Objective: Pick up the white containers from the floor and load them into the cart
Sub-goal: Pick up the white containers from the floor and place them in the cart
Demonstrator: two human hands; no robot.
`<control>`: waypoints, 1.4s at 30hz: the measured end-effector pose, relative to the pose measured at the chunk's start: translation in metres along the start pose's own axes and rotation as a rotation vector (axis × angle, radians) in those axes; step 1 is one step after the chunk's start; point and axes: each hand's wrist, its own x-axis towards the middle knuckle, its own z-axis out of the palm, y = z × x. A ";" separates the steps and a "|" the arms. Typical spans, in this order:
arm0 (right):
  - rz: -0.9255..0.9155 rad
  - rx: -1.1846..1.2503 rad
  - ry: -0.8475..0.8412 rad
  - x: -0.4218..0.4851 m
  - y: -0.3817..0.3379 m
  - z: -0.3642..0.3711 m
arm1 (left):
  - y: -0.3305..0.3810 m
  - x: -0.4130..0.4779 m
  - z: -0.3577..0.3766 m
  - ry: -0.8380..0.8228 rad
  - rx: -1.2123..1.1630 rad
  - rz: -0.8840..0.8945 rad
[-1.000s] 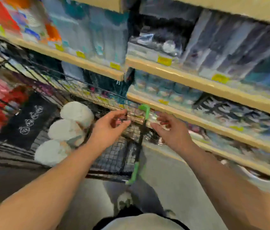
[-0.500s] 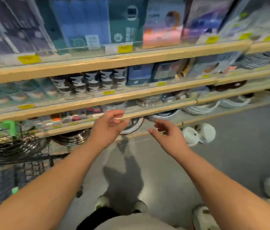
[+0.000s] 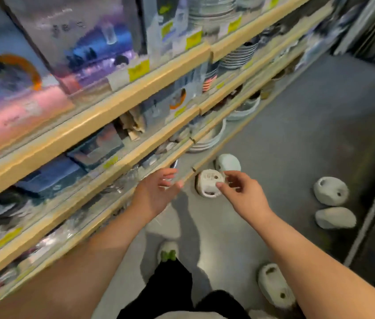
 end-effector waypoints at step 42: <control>0.185 0.198 -0.143 0.513 0.550 0.148 | -0.318 0.554 0.477 -0.258 0.292 -0.043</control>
